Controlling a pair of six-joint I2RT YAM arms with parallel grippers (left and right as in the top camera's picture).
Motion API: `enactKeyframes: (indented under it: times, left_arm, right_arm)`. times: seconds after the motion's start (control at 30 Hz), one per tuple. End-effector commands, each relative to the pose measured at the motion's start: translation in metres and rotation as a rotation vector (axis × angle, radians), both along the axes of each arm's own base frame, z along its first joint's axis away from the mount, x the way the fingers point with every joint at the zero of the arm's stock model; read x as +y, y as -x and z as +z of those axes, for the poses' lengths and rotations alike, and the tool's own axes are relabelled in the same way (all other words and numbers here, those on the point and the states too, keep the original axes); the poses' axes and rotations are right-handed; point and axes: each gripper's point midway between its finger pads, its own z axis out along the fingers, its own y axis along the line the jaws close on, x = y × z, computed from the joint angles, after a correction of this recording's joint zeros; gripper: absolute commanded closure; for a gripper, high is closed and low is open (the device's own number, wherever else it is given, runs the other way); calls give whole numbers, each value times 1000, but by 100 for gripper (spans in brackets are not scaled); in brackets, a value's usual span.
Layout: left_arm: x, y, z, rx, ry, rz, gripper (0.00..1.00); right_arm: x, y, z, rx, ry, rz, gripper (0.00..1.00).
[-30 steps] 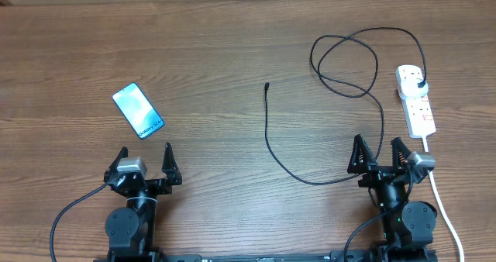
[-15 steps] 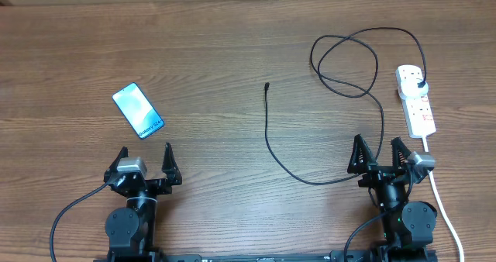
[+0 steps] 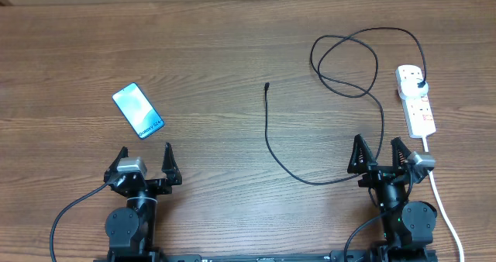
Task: Plug charger to phone and switch on socket
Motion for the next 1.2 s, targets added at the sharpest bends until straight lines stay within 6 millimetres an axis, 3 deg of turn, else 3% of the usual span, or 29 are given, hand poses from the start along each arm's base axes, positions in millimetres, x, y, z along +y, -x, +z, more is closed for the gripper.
enactKeyframes:
  times: [0.0, 0.87, 1.17]
  left_arm:
    - [0, 0, 0, -6, -18, -1, 1]
    - [0, 0, 3, -17, -15, 0, 1]
    - [-14, 1, 29, -84, -3, -83, 0]
  right_arm:
    - [-2, 0, -2, -4, 3, -11, 0]
    - [-2, 0, -2, -4, 3, -11, 0]
    - [-2, 0, -2, -4, 3, -11, 0]
